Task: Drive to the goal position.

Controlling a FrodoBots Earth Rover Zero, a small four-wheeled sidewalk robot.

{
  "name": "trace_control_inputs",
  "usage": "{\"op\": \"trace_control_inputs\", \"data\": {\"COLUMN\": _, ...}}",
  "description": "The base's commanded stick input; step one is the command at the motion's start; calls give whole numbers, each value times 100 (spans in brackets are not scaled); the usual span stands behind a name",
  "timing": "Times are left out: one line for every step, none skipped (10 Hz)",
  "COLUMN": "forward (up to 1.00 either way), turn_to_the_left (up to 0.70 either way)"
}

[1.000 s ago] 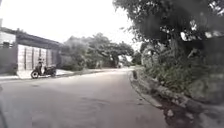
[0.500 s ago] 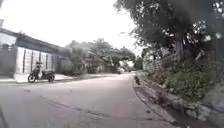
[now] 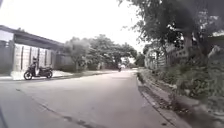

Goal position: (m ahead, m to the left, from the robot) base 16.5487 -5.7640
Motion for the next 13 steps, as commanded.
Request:
{"op": "trace_control_inputs", "data": {"forward": 70, "turn_to_the_left": -35}}
{"op": "trace_control_inputs", "data": {"forward": 70, "turn_to_the_left": -35}}
{"op": "trace_control_inputs", "data": {"forward": 70, "turn_to_the_left": -35}}
{"op": "trace_control_inputs", "data": {"forward": 70, "turn_to_the_left": -35}}
{"op": "trace_control_inputs", "data": {"forward": 70, "turn_to_the_left": -35}}
{"op": "trace_control_inputs", "data": {"forward": 70, "turn_to_the_left": -31}}
{"op": "trace_control_inputs", "data": {"forward": 70, "turn_to_the_left": -9}}
{"op": "trace_control_inputs", "data": {"forward": 70, "turn_to_the_left": -1}}
{"op": "trace_control_inputs", "data": {"forward": 70, "turn_to_the_left": 0}}
{"op": "trace_control_inputs", "data": {"forward": 70, "turn_to_the_left": 0}}
{"op": "trace_control_inputs", "data": {"forward": 70, "turn_to_the_left": 0}}
{"op": "trace_control_inputs", "data": {"forward": 70, "turn_to_the_left": 0}}
{"op": "trace_control_inputs", "data": {"forward": 70, "turn_to_the_left": 0}}
